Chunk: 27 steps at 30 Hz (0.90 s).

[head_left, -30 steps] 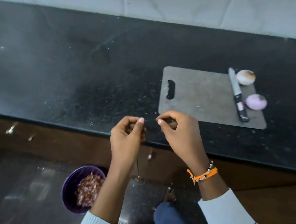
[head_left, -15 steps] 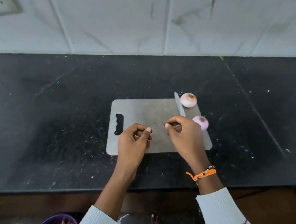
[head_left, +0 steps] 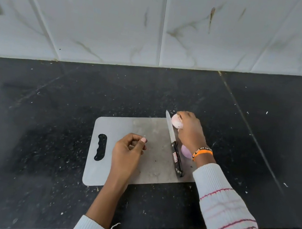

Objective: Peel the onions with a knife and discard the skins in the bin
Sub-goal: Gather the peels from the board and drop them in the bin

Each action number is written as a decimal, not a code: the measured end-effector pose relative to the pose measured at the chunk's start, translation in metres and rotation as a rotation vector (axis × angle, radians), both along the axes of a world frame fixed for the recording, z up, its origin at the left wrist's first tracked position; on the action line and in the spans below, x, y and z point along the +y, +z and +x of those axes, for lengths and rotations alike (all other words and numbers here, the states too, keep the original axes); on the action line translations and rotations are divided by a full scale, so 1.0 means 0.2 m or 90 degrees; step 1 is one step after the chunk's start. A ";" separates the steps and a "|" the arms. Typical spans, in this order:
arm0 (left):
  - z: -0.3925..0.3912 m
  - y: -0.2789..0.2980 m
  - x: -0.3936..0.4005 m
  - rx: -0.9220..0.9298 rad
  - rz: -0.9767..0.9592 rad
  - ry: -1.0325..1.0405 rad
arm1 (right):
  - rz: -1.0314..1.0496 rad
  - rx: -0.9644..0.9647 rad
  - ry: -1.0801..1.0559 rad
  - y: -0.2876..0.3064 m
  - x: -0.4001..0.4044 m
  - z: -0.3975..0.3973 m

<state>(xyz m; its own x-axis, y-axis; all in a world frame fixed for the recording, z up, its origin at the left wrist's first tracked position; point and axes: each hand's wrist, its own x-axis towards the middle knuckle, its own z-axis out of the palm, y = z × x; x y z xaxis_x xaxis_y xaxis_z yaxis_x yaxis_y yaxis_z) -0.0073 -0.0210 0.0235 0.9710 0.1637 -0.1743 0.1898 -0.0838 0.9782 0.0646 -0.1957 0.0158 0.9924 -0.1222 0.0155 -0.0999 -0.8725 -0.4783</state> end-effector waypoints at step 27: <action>0.10 -0.11 0.24 -0.043 0.159 -0.090 | 0.076 -0.074 0.152 -0.06 0.46 -0.27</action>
<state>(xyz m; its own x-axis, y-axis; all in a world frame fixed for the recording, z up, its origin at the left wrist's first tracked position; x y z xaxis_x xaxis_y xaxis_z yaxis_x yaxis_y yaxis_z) 0.0132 0.0278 0.0013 0.9953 0.0552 -0.0794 0.0936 -0.3443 0.9342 0.0108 -0.1040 0.0036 0.9856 0.1075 0.1307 0.1637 -0.8017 -0.5749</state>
